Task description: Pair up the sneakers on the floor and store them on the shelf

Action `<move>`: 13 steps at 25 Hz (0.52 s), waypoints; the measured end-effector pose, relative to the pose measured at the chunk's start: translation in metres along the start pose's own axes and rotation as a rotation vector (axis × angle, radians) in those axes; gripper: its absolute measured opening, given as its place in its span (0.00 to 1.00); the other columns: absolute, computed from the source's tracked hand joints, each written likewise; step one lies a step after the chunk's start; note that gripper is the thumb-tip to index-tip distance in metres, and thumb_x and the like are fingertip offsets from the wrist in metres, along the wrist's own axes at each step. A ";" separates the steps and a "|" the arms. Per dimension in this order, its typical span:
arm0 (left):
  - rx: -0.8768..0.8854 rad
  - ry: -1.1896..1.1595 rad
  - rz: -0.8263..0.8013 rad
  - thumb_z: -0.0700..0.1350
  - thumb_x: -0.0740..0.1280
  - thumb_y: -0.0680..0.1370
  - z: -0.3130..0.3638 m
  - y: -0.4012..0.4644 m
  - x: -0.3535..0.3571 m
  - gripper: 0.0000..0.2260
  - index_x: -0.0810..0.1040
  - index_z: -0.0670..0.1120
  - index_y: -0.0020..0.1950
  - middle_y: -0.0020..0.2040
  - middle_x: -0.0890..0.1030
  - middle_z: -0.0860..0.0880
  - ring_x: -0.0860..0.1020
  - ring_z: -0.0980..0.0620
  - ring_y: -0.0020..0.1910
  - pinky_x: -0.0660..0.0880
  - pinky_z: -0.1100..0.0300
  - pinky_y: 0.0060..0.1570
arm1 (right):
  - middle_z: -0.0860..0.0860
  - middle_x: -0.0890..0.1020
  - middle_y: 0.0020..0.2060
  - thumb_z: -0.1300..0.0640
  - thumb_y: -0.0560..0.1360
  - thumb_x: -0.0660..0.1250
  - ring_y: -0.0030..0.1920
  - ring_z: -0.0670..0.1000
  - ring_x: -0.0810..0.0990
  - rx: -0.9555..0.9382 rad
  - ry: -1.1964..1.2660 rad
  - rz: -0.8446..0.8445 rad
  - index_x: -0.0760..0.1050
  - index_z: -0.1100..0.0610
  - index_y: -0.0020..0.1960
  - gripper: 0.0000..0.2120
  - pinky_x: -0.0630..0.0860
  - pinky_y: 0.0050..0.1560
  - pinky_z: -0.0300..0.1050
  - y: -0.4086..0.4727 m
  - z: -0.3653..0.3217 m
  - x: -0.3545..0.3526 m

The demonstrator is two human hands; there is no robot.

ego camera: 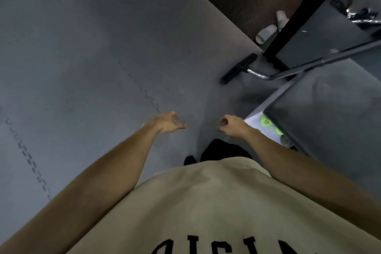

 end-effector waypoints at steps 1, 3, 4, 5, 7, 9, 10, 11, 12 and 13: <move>0.003 -0.005 0.003 0.63 0.67 0.74 0.005 0.016 -0.022 0.30 0.69 0.48 0.71 0.70 0.71 0.47 0.71 0.46 0.67 0.67 0.56 0.64 | 0.54 0.79 0.62 0.50 0.73 0.70 0.62 0.56 0.76 0.008 0.002 0.008 0.74 0.57 0.62 0.20 0.71 0.61 0.44 0.020 -0.013 -0.015; 0.008 -0.016 0.010 0.62 0.67 0.74 0.014 0.044 -0.057 0.30 0.69 0.48 0.71 0.70 0.70 0.46 0.71 0.46 0.67 0.67 0.56 0.63 | 0.54 0.79 0.61 0.49 0.73 0.69 0.62 0.56 0.77 0.012 0.034 0.021 0.75 0.57 0.62 0.20 0.72 0.61 0.45 0.050 -0.031 -0.042; 0.014 -0.011 0.017 0.62 0.68 0.74 0.021 0.063 -0.080 0.29 0.70 0.48 0.70 0.70 0.70 0.46 0.71 0.46 0.67 0.68 0.55 0.64 | 0.54 0.79 0.61 0.50 0.73 0.69 0.62 0.56 0.77 0.005 0.046 0.024 0.75 0.57 0.62 0.20 0.73 0.62 0.46 0.072 -0.041 -0.059; 0.021 -0.001 0.033 0.62 0.68 0.73 0.028 0.081 -0.104 0.29 0.70 0.49 0.70 0.70 0.70 0.46 0.71 0.46 0.67 0.68 0.55 0.65 | 0.55 0.79 0.61 0.51 0.74 0.69 0.62 0.56 0.77 0.000 0.048 0.025 0.76 0.57 0.61 0.19 0.73 0.62 0.47 0.095 -0.050 -0.076; 0.014 0.018 0.058 0.63 0.68 0.73 0.041 0.112 -0.150 0.29 0.70 0.49 0.69 0.70 0.71 0.45 0.71 0.45 0.66 0.68 0.54 0.65 | 0.56 0.79 0.62 0.52 0.75 0.68 0.62 0.57 0.76 -0.015 0.016 0.025 0.76 0.58 0.62 0.18 0.72 0.62 0.46 0.135 -0.070 -0.114; -0.004 0.026 0.035 0.63 0.68 0.73 0.055 0.135 -0.191 0.29 0.70 0.50 0.69 0.68 0.72 0.46 0.72 0.45 0.65 0.69 0.54 0.63 | 0.56 0.78 0.63 0.53 0.75 0.67 0.63 0.57 0.76 -0.017 -0.004 -0.004 0.75 0.59 0.63 0.18 0.71 0.62 0.45 0.168 -0.090 -0.152; -0.010 0.039 0.033 0.63 0.67 0.73 0.064 0.146 -0.212 0.29 0.70 0.50 0.69 0.68 0.73 0.46 0.73 0.45 0.64 0.70 0.53 0.63 | 0.56 0.77 0.64 0.53 0.75 0.68 0.64 0.57 0.75 -0.028 -0.013 -0.016 0.75 0.59 0.63 0.18 0.70 0.62 0.45 0.185 -0.102 -0.171; -0.008 0.045 0.055 0.63 0.67 0.73 0.074 0.158 -0.236 0.29 0.70 0.50 0.68 0.67 0.74 0.46 0.73 0.45 0.64 0.71 0.53 0.62 | 0.56 0.77 0.64 0.53 0.75 0.68 0.64 0.57 0.75 -0.044 -0.023 -0.024 0.74 0.59 0.64 0.19 0.70 0.61 0.44 0.200 -0.117 -0.193; -0.012 0.032 0.080 0.63 0.67 0.73 0.080 0.172 -0.257 0.29 0.70 0.49 0.68 0.67 0.74 0.45 0.73 0.44 0.64 0.70 0.52 0.63 | 0.56 0.77 0.64 0.52 0.75 0.68 0.64 0.57 0.75 -0.049 -0.028 -0.017 0.74 0.59 0.63 0.19 0.70 0.61 0.44 0.217 -0.128 -0.213; -0.007 0.033 0.094 0.63 0.67 0.73 0.087 0.183 -0.277 0.29 0.71 0.49 0.68 0.68 0.74 0.45 0.73 0.44 0.65 0.70 0.53 0.64 | 0.56 0.77 0.64 0.52 0.75 0.68 0.64 0.57 0.75 -0.041 -0.033 -0.015 0.75 0.59 0.63 0.19 0.71 0.60 0.45 0.232 -0.138 -0.230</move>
Point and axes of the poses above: each hand's wrist, its own y-axis towards the middle knuckle, its own x-axis out of the palm, z = x × y, the point moved 3 cm from there along y, towards the middle knuckle
